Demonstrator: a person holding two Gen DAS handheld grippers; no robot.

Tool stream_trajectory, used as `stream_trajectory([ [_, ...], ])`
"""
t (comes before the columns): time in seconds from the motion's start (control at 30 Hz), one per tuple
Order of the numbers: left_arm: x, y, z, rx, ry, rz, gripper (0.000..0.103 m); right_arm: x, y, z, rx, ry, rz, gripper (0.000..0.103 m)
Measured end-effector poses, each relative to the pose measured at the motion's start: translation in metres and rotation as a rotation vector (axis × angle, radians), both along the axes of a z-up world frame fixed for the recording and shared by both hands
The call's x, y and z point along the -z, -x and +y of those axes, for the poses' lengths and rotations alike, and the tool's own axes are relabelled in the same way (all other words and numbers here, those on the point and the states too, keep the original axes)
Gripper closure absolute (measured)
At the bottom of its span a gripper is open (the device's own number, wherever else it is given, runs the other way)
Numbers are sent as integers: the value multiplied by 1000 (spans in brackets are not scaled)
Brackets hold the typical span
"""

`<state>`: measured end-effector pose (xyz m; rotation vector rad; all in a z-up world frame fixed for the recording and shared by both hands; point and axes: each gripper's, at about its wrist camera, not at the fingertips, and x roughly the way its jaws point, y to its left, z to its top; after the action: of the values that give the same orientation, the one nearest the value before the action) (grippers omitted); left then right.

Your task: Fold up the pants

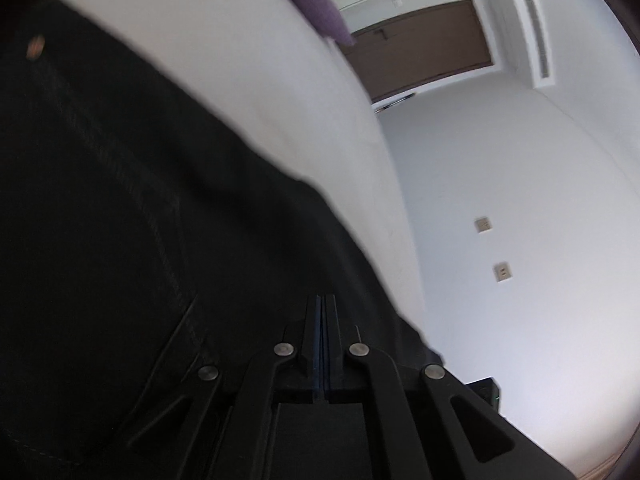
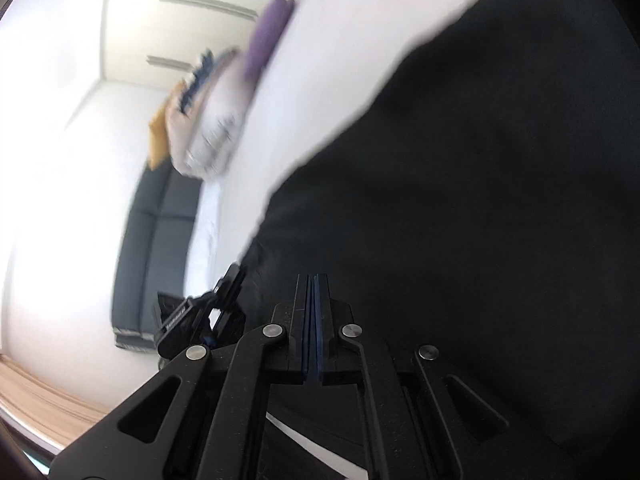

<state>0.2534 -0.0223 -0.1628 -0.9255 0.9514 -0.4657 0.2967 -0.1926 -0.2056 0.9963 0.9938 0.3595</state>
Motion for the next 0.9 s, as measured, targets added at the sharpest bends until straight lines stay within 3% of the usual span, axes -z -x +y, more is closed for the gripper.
stream_trajectory([
  [0.03, 7, -5, -11, -1, -28, -10, 99, 12, 1, -2, 14, -4, 33, 103],
  [0.1, 1, -5, -18, 14, -59, -34, 99, 22, 8, -18, 68, -77, 17, 103],
  [0.17, -2, -6, -18, 14, -69, -20, 98, 15, 21, -42, 160, -25, 11, 103],
  [0.3, -1, 5, -16, 7, -90, -30, 98, 20, 64, -100, 362, -111, 22, 103],
  [0.43, -1, 8, -15, 5, -107, -35, 98, 16, 111, -130, 444, -95, 20, 103],
  [0.53, -1, 21, -9, 8, -133, -47, 98, 20, 140, -153, 524, -135, 3, 103],
  [0.9, 5, 57, 27, -4, -151, -60, 98, -4, 203, -177, 713, -18, 26, 103],
])
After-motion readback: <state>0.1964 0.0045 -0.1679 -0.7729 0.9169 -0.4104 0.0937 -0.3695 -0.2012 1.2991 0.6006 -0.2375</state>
